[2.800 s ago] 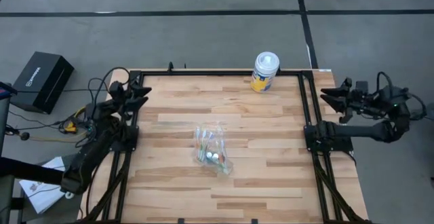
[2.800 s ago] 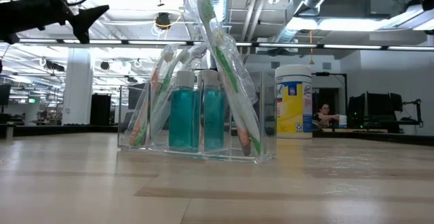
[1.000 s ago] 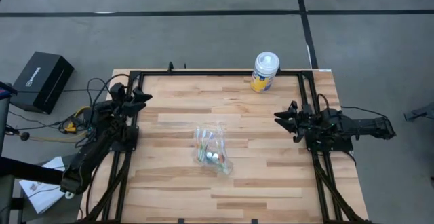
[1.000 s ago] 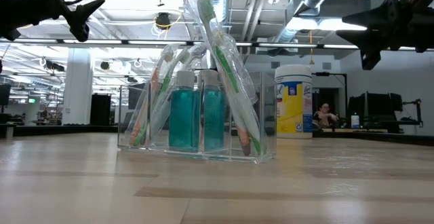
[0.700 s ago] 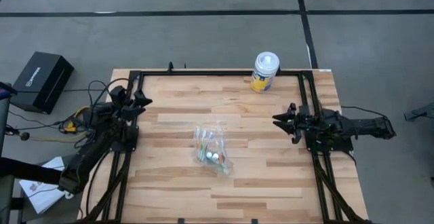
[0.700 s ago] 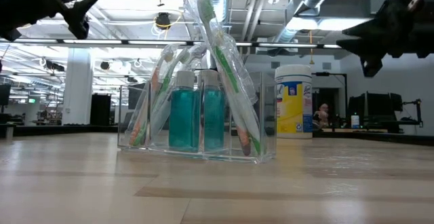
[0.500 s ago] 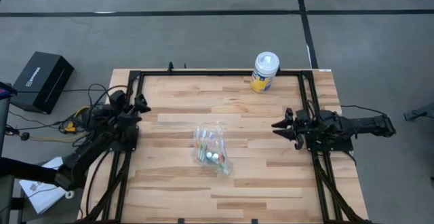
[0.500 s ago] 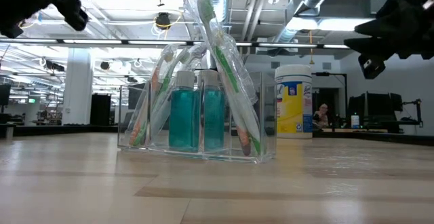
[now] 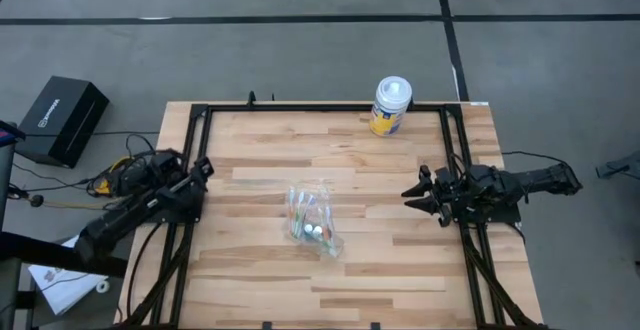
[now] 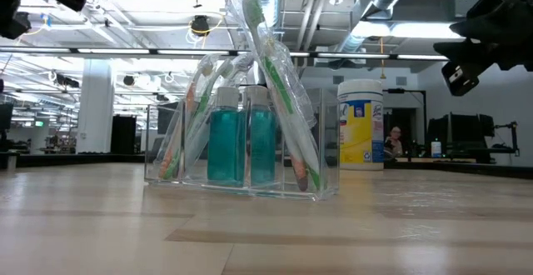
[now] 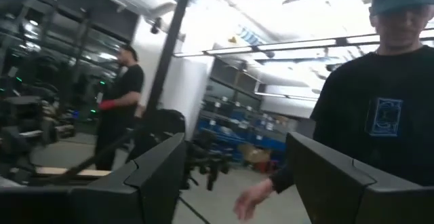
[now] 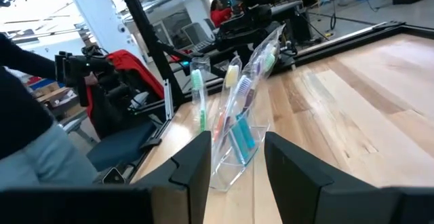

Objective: Pick & Place toothbrushing station
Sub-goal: Return To Home Position

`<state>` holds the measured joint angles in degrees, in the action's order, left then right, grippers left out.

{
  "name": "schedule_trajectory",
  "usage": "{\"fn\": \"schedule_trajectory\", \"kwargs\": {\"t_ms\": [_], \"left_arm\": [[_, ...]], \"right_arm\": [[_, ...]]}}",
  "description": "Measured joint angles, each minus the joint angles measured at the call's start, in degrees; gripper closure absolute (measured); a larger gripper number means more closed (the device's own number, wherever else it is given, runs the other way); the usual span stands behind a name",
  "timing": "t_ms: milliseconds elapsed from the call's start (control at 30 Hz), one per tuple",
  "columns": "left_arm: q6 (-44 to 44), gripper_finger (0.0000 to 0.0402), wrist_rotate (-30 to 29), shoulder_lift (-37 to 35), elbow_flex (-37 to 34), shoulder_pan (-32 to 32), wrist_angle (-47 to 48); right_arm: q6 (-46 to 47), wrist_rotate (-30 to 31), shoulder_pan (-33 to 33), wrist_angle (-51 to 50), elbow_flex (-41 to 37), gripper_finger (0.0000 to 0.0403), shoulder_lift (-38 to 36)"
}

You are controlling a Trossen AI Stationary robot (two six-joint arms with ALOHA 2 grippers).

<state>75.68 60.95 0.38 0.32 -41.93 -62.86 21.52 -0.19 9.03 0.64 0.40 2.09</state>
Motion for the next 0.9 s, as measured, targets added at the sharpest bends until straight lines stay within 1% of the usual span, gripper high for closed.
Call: {"fn": "schedule_trajectory", "kwargs": {"t_ms": [433, 633, 700, 767, 900], "left_arm": [[0.0, 0.0152, 0.4, -0.3, 0.0, 9.3, 0.4], [-0.2, 0.0152, 11.8, -0.3, 0.0, 14.2, 0.9], [-0.2, 0.0152, 13.0, -0.3, 0.0, 16.6, 1.2], [-0.1, 0.0152, 11.0, -0.3, 0.0, 18.5, 7.0], [-0.2, 0.0152, 2.5, -0.4, 0.0, 20.2, 25.0]], "right_arm": [[0.0, 0.1, 0.0, 0.0, 0.0, 0.0274, 0.0], [0.0, 0.1, 0.0, 0.0, 0.0, 0.0275, 0.0], [0.0, 0.1, 0.0, 0.0, 0.0, 0.0274, 0.0], [0.0, 0.1, 0.0, 0.0, 0.0, 0.0274, 0.0], [0.0, 0.1, 0.0, 0.0, 0.0, 0.0274, 0.0]]}}
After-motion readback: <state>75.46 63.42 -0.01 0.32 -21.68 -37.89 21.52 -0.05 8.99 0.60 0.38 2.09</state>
